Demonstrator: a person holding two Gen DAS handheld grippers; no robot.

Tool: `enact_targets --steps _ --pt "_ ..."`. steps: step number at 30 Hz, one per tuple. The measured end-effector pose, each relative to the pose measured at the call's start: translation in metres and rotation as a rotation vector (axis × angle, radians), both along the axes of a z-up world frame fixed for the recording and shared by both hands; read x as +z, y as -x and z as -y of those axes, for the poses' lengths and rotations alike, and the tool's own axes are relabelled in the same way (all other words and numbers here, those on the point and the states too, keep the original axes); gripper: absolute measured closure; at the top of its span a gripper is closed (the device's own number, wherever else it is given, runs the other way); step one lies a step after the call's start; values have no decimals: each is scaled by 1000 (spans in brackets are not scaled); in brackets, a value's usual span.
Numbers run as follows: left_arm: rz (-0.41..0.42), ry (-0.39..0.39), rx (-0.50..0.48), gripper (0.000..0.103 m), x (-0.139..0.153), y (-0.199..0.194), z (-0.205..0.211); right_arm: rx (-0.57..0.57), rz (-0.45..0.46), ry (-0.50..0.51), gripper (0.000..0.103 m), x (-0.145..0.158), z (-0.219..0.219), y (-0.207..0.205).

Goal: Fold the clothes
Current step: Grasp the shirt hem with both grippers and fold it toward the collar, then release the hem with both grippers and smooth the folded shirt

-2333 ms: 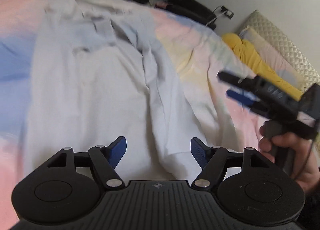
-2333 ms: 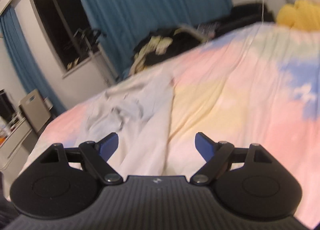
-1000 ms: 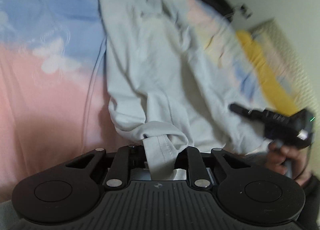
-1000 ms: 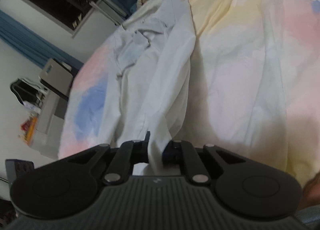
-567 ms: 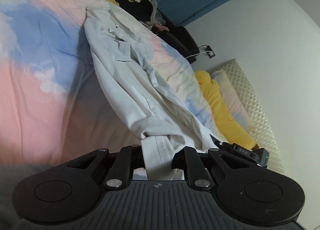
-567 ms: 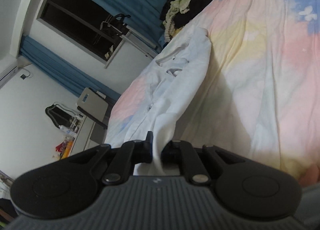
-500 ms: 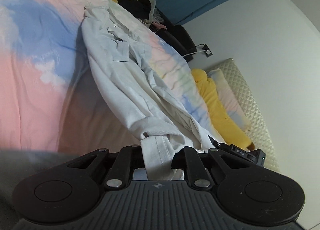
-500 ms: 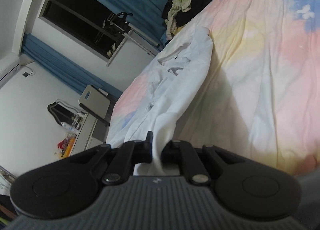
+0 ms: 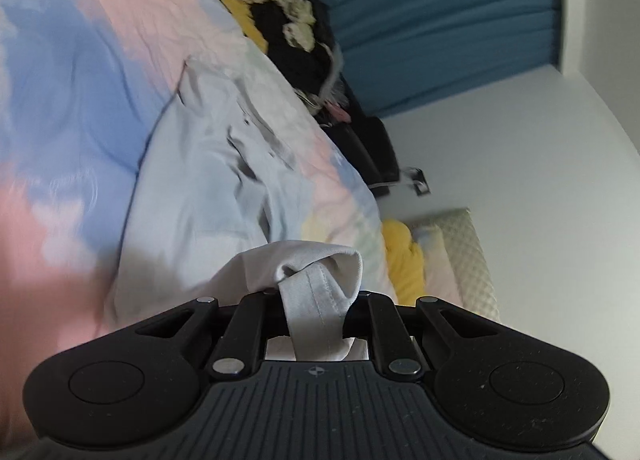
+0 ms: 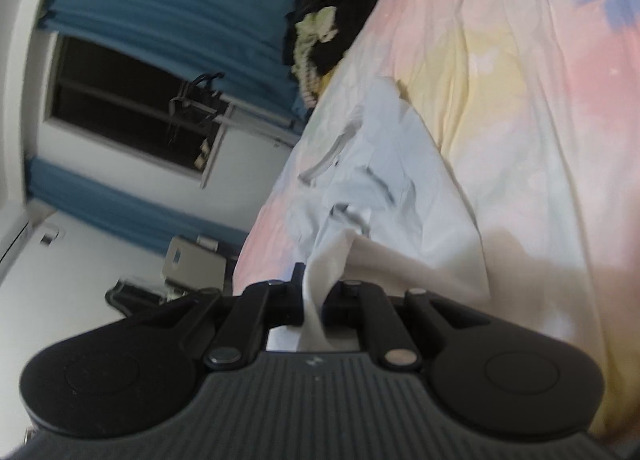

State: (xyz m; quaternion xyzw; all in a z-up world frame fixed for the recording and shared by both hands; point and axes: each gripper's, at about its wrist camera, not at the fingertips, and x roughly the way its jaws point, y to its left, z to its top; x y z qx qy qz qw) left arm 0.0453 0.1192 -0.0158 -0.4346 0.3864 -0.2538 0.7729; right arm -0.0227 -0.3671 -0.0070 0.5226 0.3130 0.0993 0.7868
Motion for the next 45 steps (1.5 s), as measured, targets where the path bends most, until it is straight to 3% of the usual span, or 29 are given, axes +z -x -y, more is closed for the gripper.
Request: enact_targets --steps 5,11,17,20,22,24,27,29,30,31,33,36,38,39,40,42,45 --pt "-78 -34 91 88 -41 -82 4 -73 -89 11 95 -33 10 -86" --pt "-150 -113 102 88 -91 -147 11 -89 -161 2 95 -79 23 -121" --pt "-136 -194 68 88 -106 -169 21 -96 -220 -4 94 -120 35 -150" --pt "-106 -225 46 85 -104 -172 24 -64 -174 13 78 -117 30 -150" --pt "-86 -241 34 82 -100 -170 24 -37 -135 30 59 -109 26 -147" --pt "-67 -245 32 79 -94 -165 23 -19 -98 86 54 -95 23 -141" --pt "-14 -271 47 64 -81 -151 24 -17 -45 221 51 -72 20 -129" --pt "44 -303 62 44 -68 -138 24 -34 -12 328 49 -57 19 -118" --pt "86 -328 85 26 -60 -129 24 -46 3 375 49 -51 18 -112" --pt "128 -353 107 18 -53 -120 24 -57 19 421 49 -46 17 -107" --pt "208 -405 141 18 -39 -104 24 -67 62 495 49 -36 12 -96" --pt "290 -500 142 18 -24 -81 33 -48 150 568 49 -25 -1 -81" --pt "335 -566 93 19 -21 -65 49 12 199 622 53 -21 -19 -74" --pt "351 -598 58 20 -21 -57 59 54 218 652 63 -21 -31 -72" --pt "362 -623 19 22 -24 -49 69 96 236 680 80 -20 -42 -69" --pt "360 -673 -66 31 -32 -38 92 209 239 725 96 -26 -67 -70" --pt "310 -792 -183 46 -54 -34 124 330 185 805 96 -45 -95 -74"
